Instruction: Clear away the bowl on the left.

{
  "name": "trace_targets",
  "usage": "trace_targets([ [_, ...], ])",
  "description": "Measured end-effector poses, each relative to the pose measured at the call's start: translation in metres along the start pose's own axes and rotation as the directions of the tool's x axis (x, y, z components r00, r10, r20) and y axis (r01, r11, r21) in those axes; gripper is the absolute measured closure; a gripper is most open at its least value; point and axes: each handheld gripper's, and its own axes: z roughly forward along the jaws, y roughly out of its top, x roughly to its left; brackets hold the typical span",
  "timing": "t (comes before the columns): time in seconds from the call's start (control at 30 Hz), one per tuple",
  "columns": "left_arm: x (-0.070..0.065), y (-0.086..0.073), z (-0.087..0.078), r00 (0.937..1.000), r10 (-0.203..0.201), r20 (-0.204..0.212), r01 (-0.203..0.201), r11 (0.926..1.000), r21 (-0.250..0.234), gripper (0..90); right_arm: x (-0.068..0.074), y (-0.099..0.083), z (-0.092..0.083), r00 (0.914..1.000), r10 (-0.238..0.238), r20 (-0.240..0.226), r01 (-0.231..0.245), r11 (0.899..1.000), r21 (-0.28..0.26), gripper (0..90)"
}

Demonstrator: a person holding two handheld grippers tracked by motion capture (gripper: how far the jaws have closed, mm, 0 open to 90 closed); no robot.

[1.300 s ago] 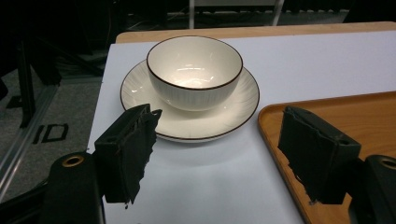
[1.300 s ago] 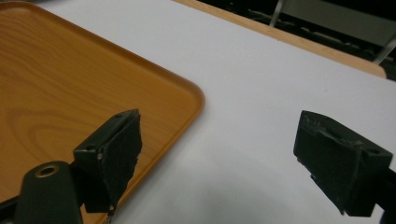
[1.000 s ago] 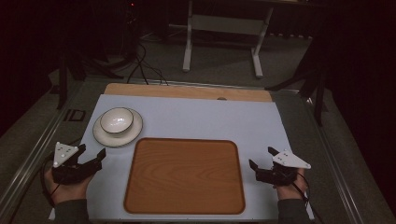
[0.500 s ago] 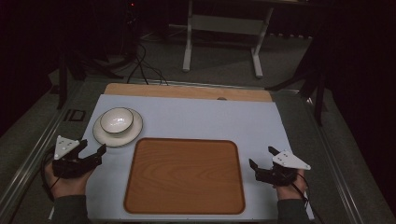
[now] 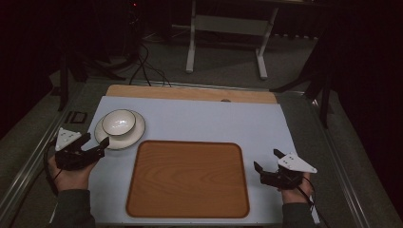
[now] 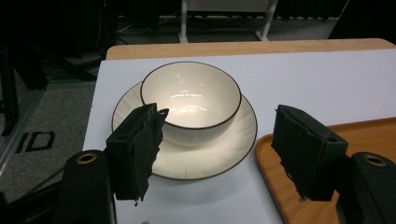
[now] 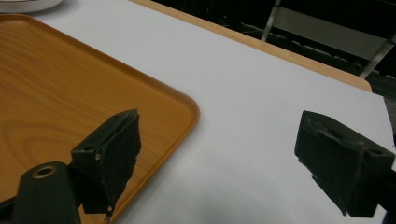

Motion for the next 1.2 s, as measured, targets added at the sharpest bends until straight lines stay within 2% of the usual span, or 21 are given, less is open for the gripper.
trace_targets([
  [0.13,0.0,0.006,0.008,0.9998,0.018,-0.012,-0.018,0.9998,0.0,31.6,0.001,0.0,0.0,1.0,-0.002,0.002,0.002,1.0,0.0,13.9],
  [0.33,0.001,0.01,0.015,0.9992,0.023,-0.034,-0.022,0.9997,0.005,30.7,0.001,0.0,0.0,1.0,-0.002,0.002,0.002,1.0,-0.001,13.9],
  [0.5,0.003,0.01,0.024,0.9991,0.028,-0.031,-0.028,0.9996,0.01,30.7,0.001,0.0,0.0,1.0,-0.003,0.002,0.003,1.0,-0.003,13.9],
  [0.6,0.002,0.01,0.029,0.9979,0.049,-0.043,-0.048,0.9987,0.019,30.1,0.001,0.0,0.0,1.0,-0.007,0.001,0.007,1.0,-0.005,14.0],
  [0.67,0.002,0.01,0.032,0.9985,0.041,-0.037,-0.041,0.999,0.019,29.0,0.001,0.0,0.0,1.0,-0.009,0.002,0.009,1.0,-0.007,14.0],
  [1.0,0.01,0.01,0.046,0.9968,0.023,-0.077,-0.021,0.9995,0.025,30.6,0.002,0.001,0.001,0.9999,-0.012,-0.001,0.012,1.0,-0.006,14.0],
  [1.2,0.015,0.011,0.053,0.9959,-0.006,-0.09,0.008,0.9996,0.025,30.6,0.001,0.001,0.0,0.9999,-0.011,-0.002,0.011,1.0,0.0,14.0],
])
